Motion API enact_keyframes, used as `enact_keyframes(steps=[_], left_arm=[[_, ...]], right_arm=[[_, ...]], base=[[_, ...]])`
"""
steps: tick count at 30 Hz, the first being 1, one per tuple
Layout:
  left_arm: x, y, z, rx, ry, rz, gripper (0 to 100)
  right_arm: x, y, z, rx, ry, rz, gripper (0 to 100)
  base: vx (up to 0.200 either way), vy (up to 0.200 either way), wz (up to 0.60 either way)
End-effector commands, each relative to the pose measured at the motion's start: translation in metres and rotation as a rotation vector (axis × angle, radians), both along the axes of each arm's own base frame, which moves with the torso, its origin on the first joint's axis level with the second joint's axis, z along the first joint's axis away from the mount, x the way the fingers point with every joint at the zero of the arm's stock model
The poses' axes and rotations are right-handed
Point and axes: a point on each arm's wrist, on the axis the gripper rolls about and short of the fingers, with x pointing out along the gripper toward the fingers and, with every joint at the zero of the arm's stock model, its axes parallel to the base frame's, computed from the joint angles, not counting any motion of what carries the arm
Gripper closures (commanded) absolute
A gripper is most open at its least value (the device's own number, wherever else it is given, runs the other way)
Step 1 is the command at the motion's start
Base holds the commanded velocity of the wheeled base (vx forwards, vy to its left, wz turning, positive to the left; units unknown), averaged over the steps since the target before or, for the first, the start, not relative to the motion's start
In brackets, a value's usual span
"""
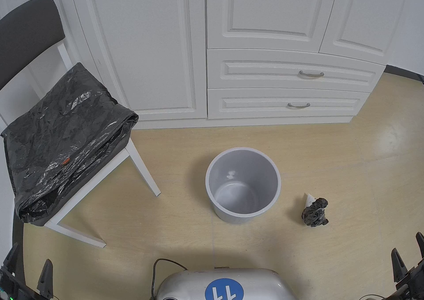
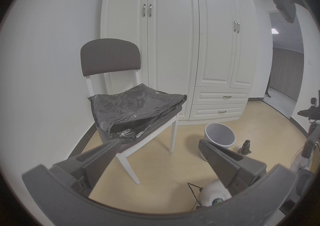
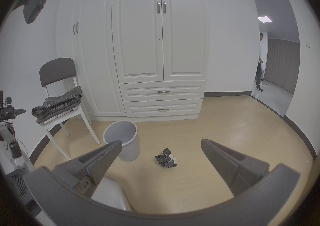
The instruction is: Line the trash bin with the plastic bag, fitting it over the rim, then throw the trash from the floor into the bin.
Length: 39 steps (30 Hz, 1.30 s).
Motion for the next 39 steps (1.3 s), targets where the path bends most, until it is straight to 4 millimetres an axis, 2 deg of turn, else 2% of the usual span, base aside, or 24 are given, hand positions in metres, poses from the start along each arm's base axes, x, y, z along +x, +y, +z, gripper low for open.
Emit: enact_keyframes(steps=[1, 30, 39], left_arm=[[0.0003, 0.0, -0.0047, -0.001, 0.004, 0.0, 0], [0.0002, 0.0002, -0.0047, -0.023, 0.003, 0.011, 0], [0.0001, -0.001, -0.0051, 0.069, -0.002, -0.04, 0]], right_arm=[[-0.0002, 0.0, -0.0044, 0.0, -0.002, -0.001, 0], [0.0, 0.0001, -0.0048, -0.006, 0.0, -0.001, 0], [0.0, 0.0005, -0.0051, -0.075, 0.002, 0.018, 0]], base=[[0.0, 0.0, 0.0], [0.0, 0.0, 0.0], [0.0, 0.0, 0.0]])
